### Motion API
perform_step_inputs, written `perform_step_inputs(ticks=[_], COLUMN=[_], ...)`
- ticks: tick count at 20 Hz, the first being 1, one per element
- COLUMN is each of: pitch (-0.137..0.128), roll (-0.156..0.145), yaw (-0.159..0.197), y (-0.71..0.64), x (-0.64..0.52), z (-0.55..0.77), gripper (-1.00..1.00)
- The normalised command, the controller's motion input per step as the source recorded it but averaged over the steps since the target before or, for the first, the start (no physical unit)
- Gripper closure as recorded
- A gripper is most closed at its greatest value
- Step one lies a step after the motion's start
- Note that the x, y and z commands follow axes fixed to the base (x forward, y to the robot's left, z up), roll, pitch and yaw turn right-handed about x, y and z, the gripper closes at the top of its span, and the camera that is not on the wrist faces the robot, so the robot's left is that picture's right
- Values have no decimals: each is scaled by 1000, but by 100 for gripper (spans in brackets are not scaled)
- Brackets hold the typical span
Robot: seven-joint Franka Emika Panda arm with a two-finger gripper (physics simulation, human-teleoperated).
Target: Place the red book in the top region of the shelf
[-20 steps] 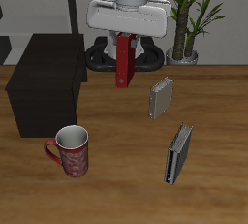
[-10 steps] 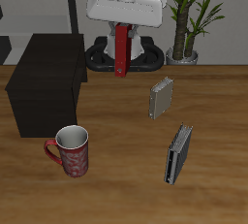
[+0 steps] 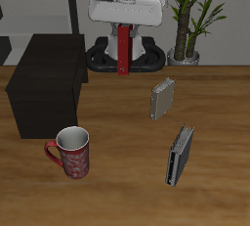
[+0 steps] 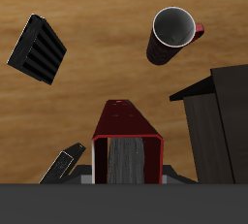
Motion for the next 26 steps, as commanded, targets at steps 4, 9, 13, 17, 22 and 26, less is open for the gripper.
perform_step_inputs(ticks=[4, 9, 13, 17, 22, 26], pitch=[5, 21, 0, -11, -21, 23], roll=[21, 9, -2, -18, -83, -83], yaw=[18, 32, 40, 41, 64, 75], y=[20, 36, 3, -65, -88, 93], x=[-193, -115, -39, -42, 86, 133], z=[-98, -116, -44, -19, 28, -61], gripper=[100, 100, 100, 100, 100, 100])
